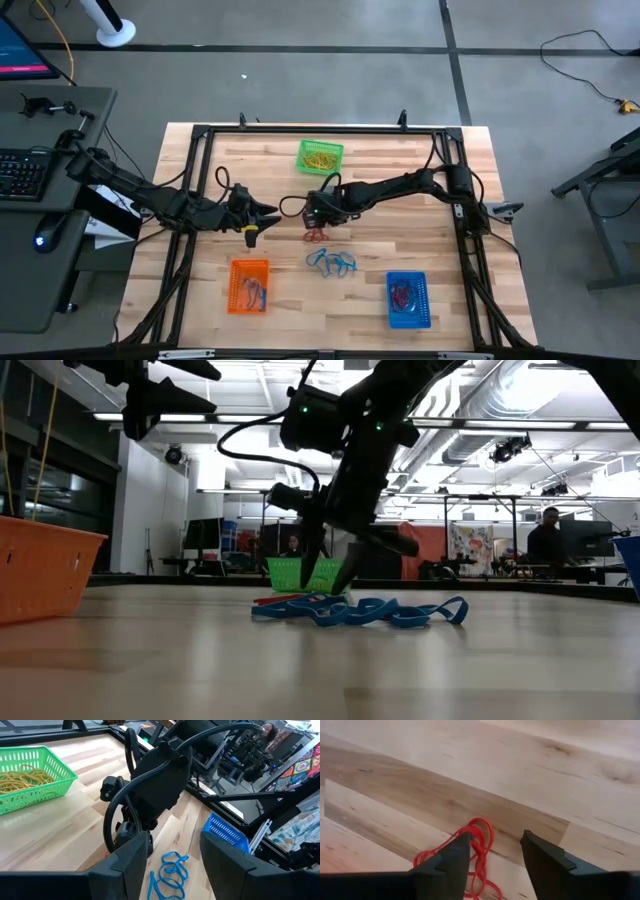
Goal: Sort rubber bands into baskets
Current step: Put the red rubber band into the blue bin
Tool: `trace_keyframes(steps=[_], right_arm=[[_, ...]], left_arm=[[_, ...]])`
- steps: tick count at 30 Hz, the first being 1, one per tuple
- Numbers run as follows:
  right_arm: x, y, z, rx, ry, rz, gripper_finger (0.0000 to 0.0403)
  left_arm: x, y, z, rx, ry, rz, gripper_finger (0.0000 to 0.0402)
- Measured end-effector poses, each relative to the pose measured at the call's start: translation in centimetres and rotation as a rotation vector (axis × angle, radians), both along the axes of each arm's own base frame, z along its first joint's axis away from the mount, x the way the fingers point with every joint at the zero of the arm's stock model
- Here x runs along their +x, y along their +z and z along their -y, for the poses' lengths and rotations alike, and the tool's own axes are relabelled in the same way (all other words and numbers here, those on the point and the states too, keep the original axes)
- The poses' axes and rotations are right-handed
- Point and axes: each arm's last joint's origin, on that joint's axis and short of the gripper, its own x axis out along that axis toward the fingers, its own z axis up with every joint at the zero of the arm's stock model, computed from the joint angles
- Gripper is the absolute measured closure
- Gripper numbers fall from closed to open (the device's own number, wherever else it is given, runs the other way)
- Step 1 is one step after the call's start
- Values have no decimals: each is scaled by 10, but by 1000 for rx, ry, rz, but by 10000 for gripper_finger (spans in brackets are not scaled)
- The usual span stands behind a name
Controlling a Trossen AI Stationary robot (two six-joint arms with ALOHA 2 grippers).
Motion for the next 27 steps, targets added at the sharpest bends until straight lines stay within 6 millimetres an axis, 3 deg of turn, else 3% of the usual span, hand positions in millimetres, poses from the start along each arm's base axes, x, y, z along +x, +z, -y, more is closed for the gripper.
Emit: trace_keyframes(steps=[9,27], right_arm=[[1,0,0,-7,-7,6,294],[1,0,-2,0,-26,11,318]], left_arm=[[0,-1,0,3,0,-6,227],[0,0,0,4,-1,-6,227]])
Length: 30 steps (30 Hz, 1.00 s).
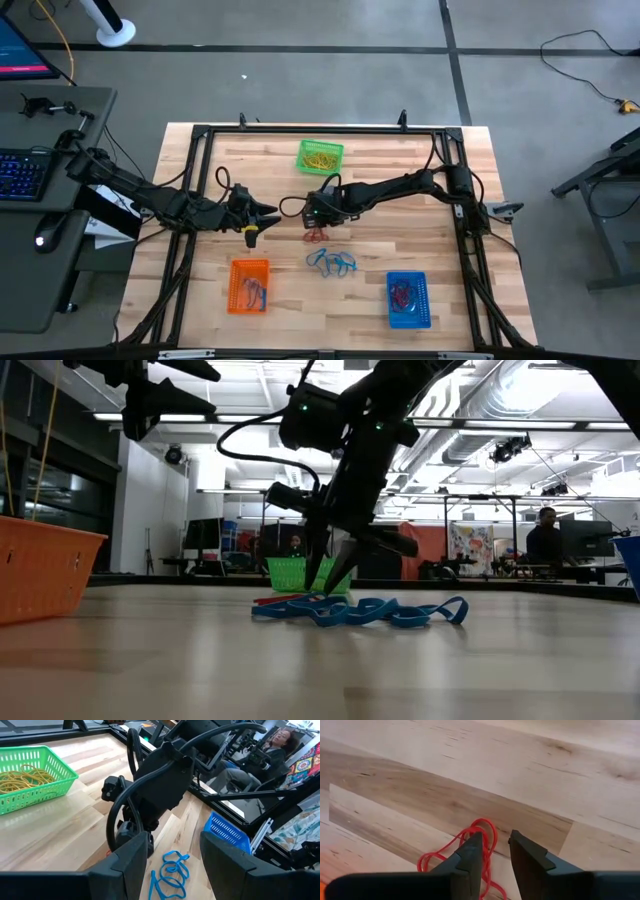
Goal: Sort rubber bands into baskets
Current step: Put the red rubber band into the blue bin
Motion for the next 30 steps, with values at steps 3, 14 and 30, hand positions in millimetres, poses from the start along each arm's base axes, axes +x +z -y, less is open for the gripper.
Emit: trace_keyframes(steps=[3,14,30], right_arm=[[0,0,0,7,3,0,318],[7,-15,-4,22,-26,17,319],[-4,12,0,-119,130,0,400]], left_arm=[[0,0,0,0,0,0,227],[0,0,0,-21,7,5,227],[-1,-3,-1,-15,10,-26,227]])
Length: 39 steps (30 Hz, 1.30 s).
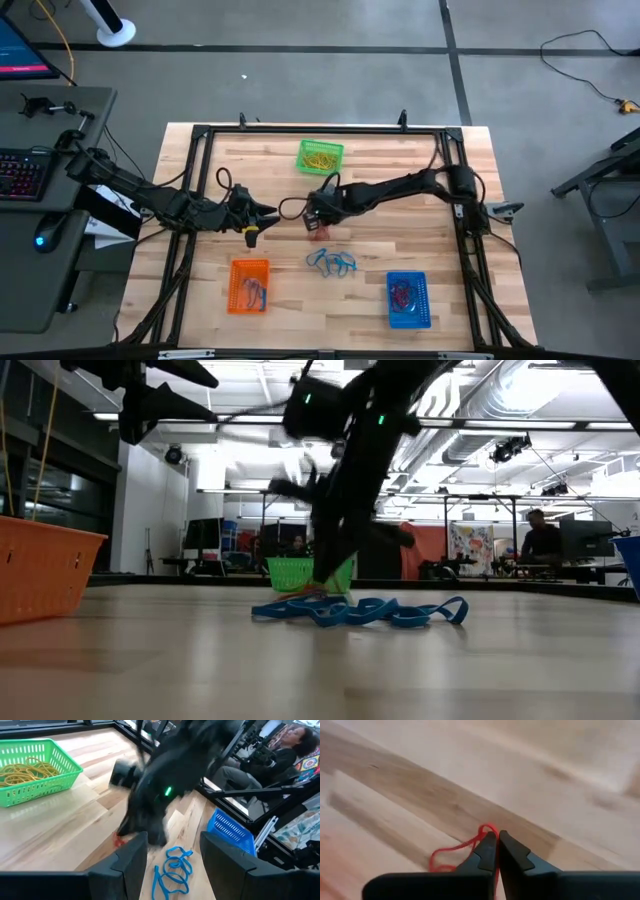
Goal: Sort rubber bands into baskets
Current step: Put the red rubber band into the blue bin
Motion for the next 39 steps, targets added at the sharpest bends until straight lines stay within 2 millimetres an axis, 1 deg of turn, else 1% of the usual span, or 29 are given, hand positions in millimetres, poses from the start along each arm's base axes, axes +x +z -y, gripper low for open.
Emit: trace_keyframes(steps=[3,5,10,14,21,24,26,28,32,36,39], right_arm=[[-8,25,3,-45,36,19,401],[-12,38,4,-78,66,31,401],[-18,72,3,-119,131,140,402],[-22,84,0,-129,227,173,402],[-33,106,-6,-191,298,209,402],[-42,121,-9,-198,305,237,402],[-50,133,-14,-201,334,254,403],[-60,143,-25,-181,386,255,403],[-85,154,-59,-95,530,208,403],[-111,152,-104,19,682,86,403],[-130,150,-140,113,767,30,403]], left_arm=[[0,-1,0,3,0,-9,227],[0,-1,0,3,0,-8,227],[0,-1,0,3,1,-8,227],[0,-1,0,4,1,-10,227],[0,-1,0,6,3,-12,227],[0,-1,-1,9,10,-12,227],[0,-1,-1,11,11,-13,227],[-1,-1,-1,11,11,-13,227],[-1,-1,-1,14,18,-13,227],[-1,-1,-1,16,26,-11,227],[-1,-1,-1,3,31,-7,227]])
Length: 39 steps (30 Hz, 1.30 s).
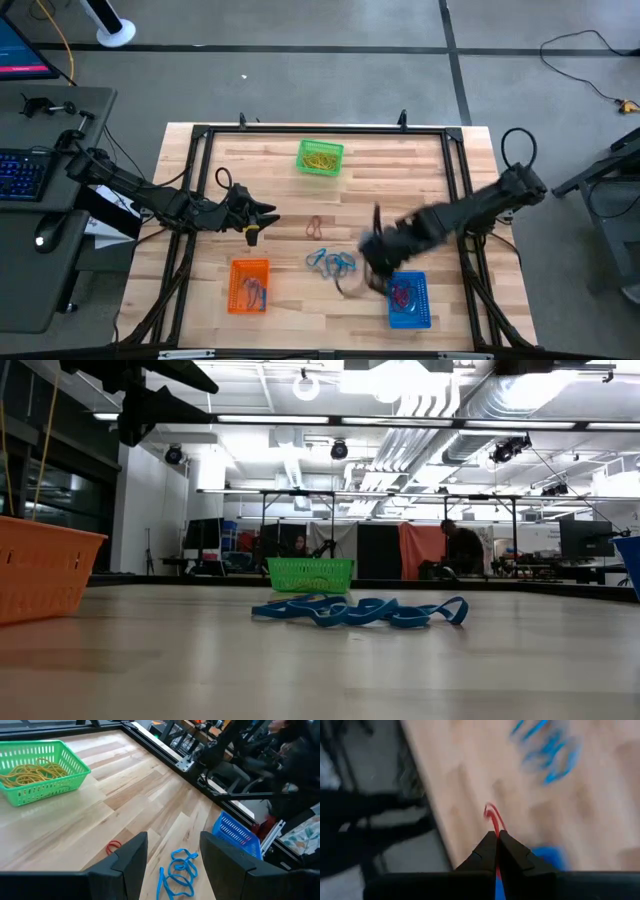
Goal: Sort rubber bands into baskets
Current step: Put the red rubber band into the blue bin
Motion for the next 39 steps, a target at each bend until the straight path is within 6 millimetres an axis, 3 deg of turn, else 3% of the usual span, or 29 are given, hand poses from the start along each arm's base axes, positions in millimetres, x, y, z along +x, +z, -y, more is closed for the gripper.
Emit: trace_keyframes(steps=[4,8,15,21,32,39], right_arm=[[-21,0,-39,49,49,-47,403],[-37,-4,-54,34,-8,-108,403],[-58,-43,-51,-70,-112,-317,403],[-71,-74,-46,-52,-86,-471,403],[-102,-51,-38,-49,-14,-507,403],[-81,-48,-36,-13,-37,-308,403]], left_arm=[[0,0,0,-8,3,4,227],[0,0,0,-8,3,5,227],[0,1,0,-12,5,10,227],[0,1,0,-21,8,13,227],[0,1,0,-18,10,12,227],[0,1,0,-16,16,13,227]])
